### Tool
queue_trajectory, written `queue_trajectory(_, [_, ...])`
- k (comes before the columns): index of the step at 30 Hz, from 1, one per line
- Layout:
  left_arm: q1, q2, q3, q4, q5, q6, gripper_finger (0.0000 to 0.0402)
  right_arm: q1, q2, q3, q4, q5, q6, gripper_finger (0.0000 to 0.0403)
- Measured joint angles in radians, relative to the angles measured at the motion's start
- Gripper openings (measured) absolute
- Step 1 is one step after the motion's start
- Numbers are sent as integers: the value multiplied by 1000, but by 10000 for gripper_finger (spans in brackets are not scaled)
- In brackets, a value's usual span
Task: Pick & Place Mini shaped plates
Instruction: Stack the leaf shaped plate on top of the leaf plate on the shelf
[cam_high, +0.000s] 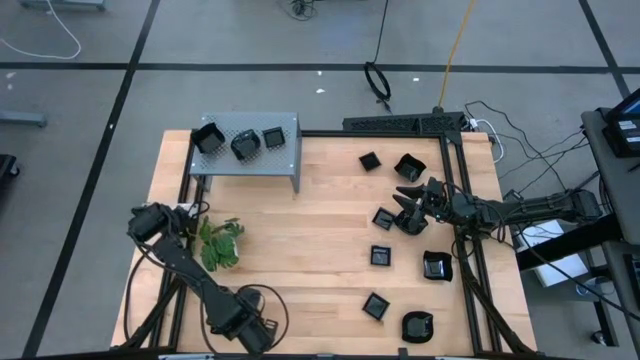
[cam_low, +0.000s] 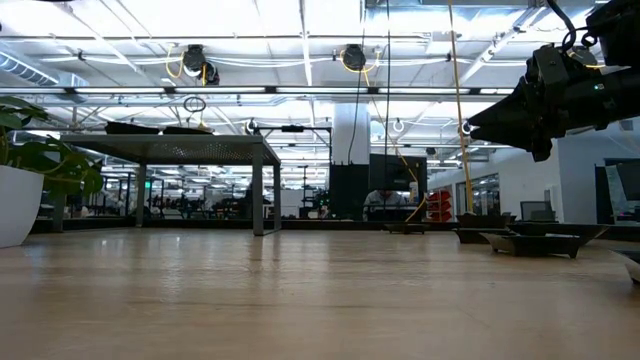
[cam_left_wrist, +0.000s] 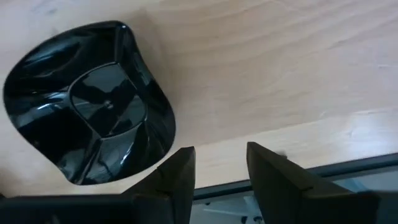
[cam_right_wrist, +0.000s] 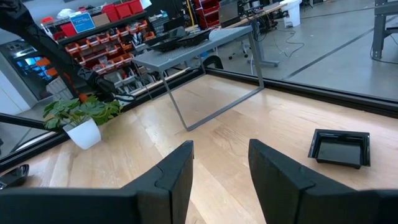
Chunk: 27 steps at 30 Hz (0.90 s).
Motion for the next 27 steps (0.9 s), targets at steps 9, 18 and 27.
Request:
queue_trajectory(9, [-13, -19, 1, -128, 9, -4, 147, 0, 0, 0, 0, 0, 0, 142])
queue_trajectory(18, [-5, -20, -32, -149, -70, -1, 147, 0, 0, 0, 0, 0, 0, 142])
queue_trajectory(27, [1, 27, -32, -126, -55, 15, 147, 0, 0, 0, 0, 0, 0, 142])
